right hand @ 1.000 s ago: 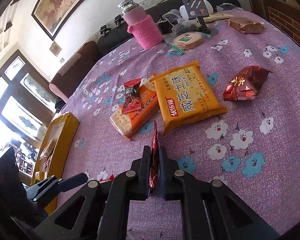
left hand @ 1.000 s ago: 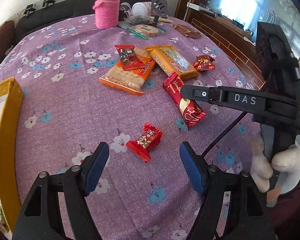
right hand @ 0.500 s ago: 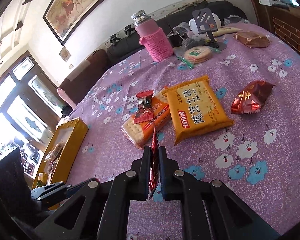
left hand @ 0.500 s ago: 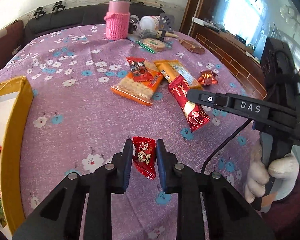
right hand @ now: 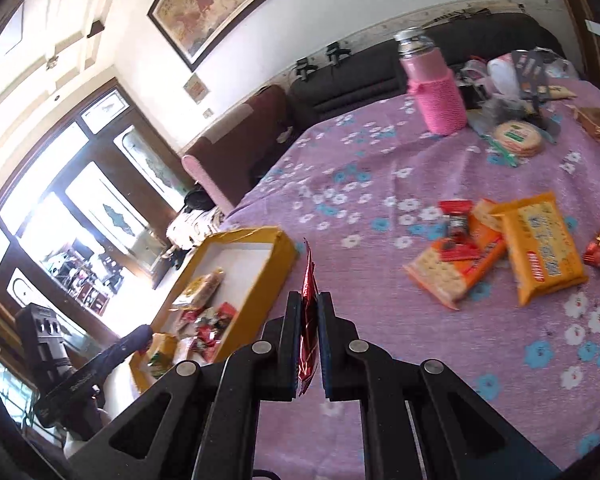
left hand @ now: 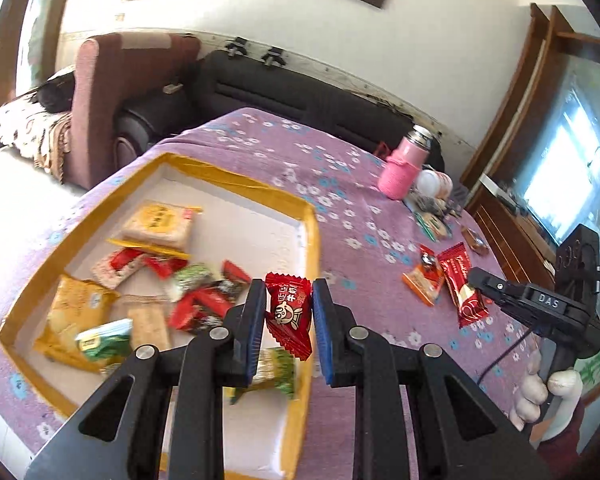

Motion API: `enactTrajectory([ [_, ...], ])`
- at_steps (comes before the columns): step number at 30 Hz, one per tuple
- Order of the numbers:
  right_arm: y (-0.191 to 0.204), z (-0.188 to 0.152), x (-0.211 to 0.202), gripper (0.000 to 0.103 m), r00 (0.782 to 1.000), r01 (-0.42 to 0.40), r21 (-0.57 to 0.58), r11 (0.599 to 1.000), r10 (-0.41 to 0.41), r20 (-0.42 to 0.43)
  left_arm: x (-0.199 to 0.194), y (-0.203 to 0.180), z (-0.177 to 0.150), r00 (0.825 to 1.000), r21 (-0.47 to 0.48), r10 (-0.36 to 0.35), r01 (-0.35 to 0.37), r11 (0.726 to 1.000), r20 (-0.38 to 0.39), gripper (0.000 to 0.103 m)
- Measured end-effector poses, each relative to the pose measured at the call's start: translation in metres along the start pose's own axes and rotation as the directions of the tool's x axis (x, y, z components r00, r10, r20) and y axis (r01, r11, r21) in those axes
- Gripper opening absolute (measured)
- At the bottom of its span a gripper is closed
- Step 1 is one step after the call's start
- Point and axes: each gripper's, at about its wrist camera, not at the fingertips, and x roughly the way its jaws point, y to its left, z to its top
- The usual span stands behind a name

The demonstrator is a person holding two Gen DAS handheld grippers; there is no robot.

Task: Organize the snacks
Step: 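Carry both red items over the box and open both tools to release, then move both open tools back over the remaining snacks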

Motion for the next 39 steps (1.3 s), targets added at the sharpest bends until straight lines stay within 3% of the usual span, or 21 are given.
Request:
enactTrajectory([
  [4, 0.049, -0.004, 0.041, 0.008, 0.994, -0.080, -0.041, 0.996, 0.077, -0.082, 0.000, 0.029, -0.009, 0.999, -0.051, 0.037, -0.038, 0.998, -0.016, 0.021],
  [8, 0.089, -0.017, 0.084, 0.007, 0.983, -0.104, -0.093, 0.990, 0.088, -0.161, 0.003, 0.047, -0.017, 0.998, -0.060, 0.057, -0.059, 0.996, -0.040, 0.021],
  [16, 0.127, -0.028, 0.151, 0.007, 0.973, -0.027, -0.188, 0.982, -0.017, -0.229, 0.007, 0.061, -0.021, 0.997, -0.072, 0.046, -0.051, 0.996, -0.062, 0.022],
  [20, 0.131, -0.029, 0.168, 0.013, 0.972, 0.003, -0.225, 0.974, -0.055, -0.229, 0.005, 0.064, -0.021, 0.997, -0.092, 0.035, -0.041, 0.995, -0.070, 0.035],
  [23, 0.132, -0.028, 0.164, 0.027, 0.976, 0.019, -0.236, 0.972, -0.069, -0.205, -0.003, 0.064, -0.018, 0.998, -0.098, 0.042, -0.047, 0.994, -0.052, 0.046],
  [25, 0.130, -0.026, 0.156, 0.028, 0.980, 0.025, -0.235, 0.972, -0.070, -0.188, -0.008, 0.064, -0.015, 0.998, -0.107, 0.052, -0.056, 0.993, -0.041, 0.060],
  [28, 0.120, -0.020, 0.139, 0.029, 0.984, 0.044, -0.212, 0.976, -0.079, -0.157, -0.016, 0.058, -0.008, 0.999, -0.132, 0.040, -0.044, 0.990, -0.037, 0.071],
  [32, 0.083, -0.003, 0.099, 0.030, 0.989, 0.082, -0.140, 0.987, -0.098, -0.112, -0.023, 0.042, 0.003, 0.997, -0.155, -0.080, 0.075, 0.985, -0.025, 0.073],
  [35, 0.036, 0.016, 0.056, 0.033, 0.986, 0.155, -0.075, 0.985, -0.159, -0.048, -0.020, 0.014, 0.015, 0.992, -0.100, -0.118, 0.113, 0.989, -0.045, 0.073],
  [39, -0.038, 0.041, -0.002, 0.042, 0.959, 0.280, 0.026, 0.960, -0.281, 0.024, -0.009, -0.033, 0.040, 0.983, -0.015, -0.173, 0.172, 0.985, -0.068, 0.072],
])
